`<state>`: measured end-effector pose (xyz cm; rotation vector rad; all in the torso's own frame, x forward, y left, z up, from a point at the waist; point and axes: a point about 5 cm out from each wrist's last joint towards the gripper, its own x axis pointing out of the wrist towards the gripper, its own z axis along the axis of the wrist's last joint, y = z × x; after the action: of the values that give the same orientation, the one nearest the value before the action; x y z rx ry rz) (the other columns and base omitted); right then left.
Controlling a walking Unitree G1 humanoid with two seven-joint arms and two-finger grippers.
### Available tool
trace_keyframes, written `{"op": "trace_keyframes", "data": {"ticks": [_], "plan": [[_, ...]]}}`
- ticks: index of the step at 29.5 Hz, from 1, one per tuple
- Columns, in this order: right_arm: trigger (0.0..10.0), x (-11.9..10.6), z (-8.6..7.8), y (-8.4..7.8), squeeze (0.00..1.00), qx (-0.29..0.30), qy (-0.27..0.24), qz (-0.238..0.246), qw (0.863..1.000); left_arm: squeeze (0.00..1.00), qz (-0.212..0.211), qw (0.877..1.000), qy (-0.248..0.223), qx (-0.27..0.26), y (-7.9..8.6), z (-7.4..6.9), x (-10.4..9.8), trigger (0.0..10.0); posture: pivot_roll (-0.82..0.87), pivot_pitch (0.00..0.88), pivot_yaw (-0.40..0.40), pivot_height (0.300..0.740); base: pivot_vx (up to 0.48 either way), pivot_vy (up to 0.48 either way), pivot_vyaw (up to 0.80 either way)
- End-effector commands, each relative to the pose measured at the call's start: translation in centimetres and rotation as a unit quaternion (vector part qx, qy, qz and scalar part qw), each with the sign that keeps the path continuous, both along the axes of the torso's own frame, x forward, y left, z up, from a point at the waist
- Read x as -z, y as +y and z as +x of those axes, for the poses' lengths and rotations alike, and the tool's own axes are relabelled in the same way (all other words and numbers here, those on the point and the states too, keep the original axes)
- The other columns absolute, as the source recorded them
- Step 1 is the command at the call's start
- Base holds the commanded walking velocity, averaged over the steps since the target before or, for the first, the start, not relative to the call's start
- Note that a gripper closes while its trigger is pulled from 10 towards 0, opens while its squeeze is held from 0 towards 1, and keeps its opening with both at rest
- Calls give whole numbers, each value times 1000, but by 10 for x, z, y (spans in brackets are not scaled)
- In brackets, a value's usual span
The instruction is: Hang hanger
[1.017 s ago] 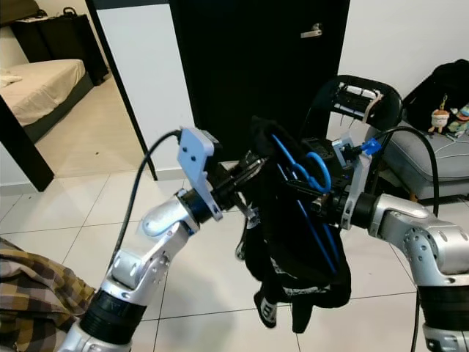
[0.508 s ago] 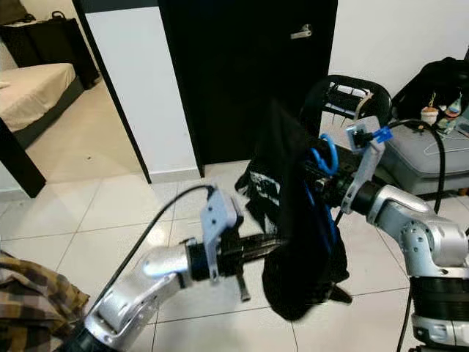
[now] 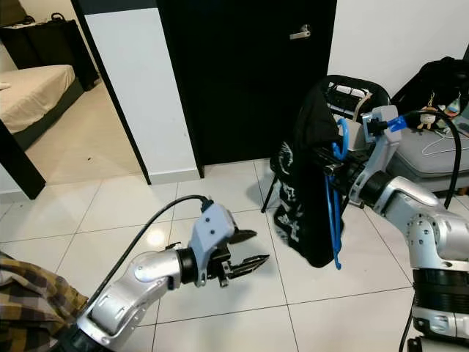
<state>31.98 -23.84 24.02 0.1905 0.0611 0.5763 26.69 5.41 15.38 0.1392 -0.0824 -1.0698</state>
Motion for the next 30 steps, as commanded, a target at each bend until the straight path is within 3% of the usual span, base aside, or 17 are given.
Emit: {"op": "trace_keyframes", "data": {"ticks": [1,6,7,8,9,10,11,12,13,15,17,18,19,21,22,25,30], "plan": [[0,-3,0,-3,0,9,-4,-9,1000,1000,-15,1000,-7,-23,7,7,-5,10000,-106,0,45,740,0,0,0],[0,8,-1,-8,0,32,21,-16,999,1000,-43,996,-15,-76,19,18,-11,10000,-112,0,40,740,0,0,0],[0,21,0,-15,0,70,42,-12,997,1000,-73,985,-10,-156,37,32,-10,10000,-121,0,34,740,0,0,0],[4353,38,0,-25,0,127,61,-13,990,1000,-96,963,3,-254,62,45,-3,10000,-126,0,31,740,0,0,0],[4353,38,0,-25,0,127,61,-13,990,1000,-96,963,3,-254,62,45,-3,10000,-126,0,31,740,0,0,0],[8314,58,-2,-34,0,178,81,-7,981,1000,-108,935,23,-337,86,52,10,10000,-131,0,27,740,0,0,-750],[8314,58,-2,-34,0,178,81,-7,981,1000,-108,935,23,-337,86,52,10,10000,-131,0,27,740,0,0,-750],[10000,77,-5,-44,0,231,102,3,968,0,-94,914,39,-393,105,53,25,10000,-131,0,26,740,0,0,-788],[10000,90,-9,-52,0,273,115,25,955,0,-86,898,58,-427,118,51,36,10000,-138,0,27,740,0,0,-800],[10000,90,-9,-52,0,273,115,25,955,0,-86,898,58,-427,118,51,36,10000,-138,0,27,740,0,0,-800],[10000,115,-20,-70,0,361,133,60,921,0,-127,874,105,-457,134,41,51,10000,-144,0,18,740,0,0,-800],[10000,115,-20,-70,0,361,133,60,921,0,-127,874,105,-457,134,41,51,10000,-144,0,18,740,0,0,-800],[10000,122,-24,-76,0,385,138,71,910,0,-148,867,116,-461,136,38,53,10000,-141,0,14,740,0,0,-800],[10000,122,-24,-76,0,385,138,71,910,0,-148,867,116,-461,136,38,53,10000,-141,0,14,740,0,0,-800],[10000,143,-35,-82,0,433,160,87,883,0,-147,872,117,-453,132,36,53,10000,-140,0,4,740,0,0,-800],[10000,143,-35,-82,0,433,160,87,883,0,-147,872,117,-453,132,36,53,10000,-140,0,4,740,0,0,-800],[10000,152,-44,-88,0,472,158,129,858,0,-120,885,117,-435,124,39,57,10000,-156,0,14,740,0,0,-800]]}}
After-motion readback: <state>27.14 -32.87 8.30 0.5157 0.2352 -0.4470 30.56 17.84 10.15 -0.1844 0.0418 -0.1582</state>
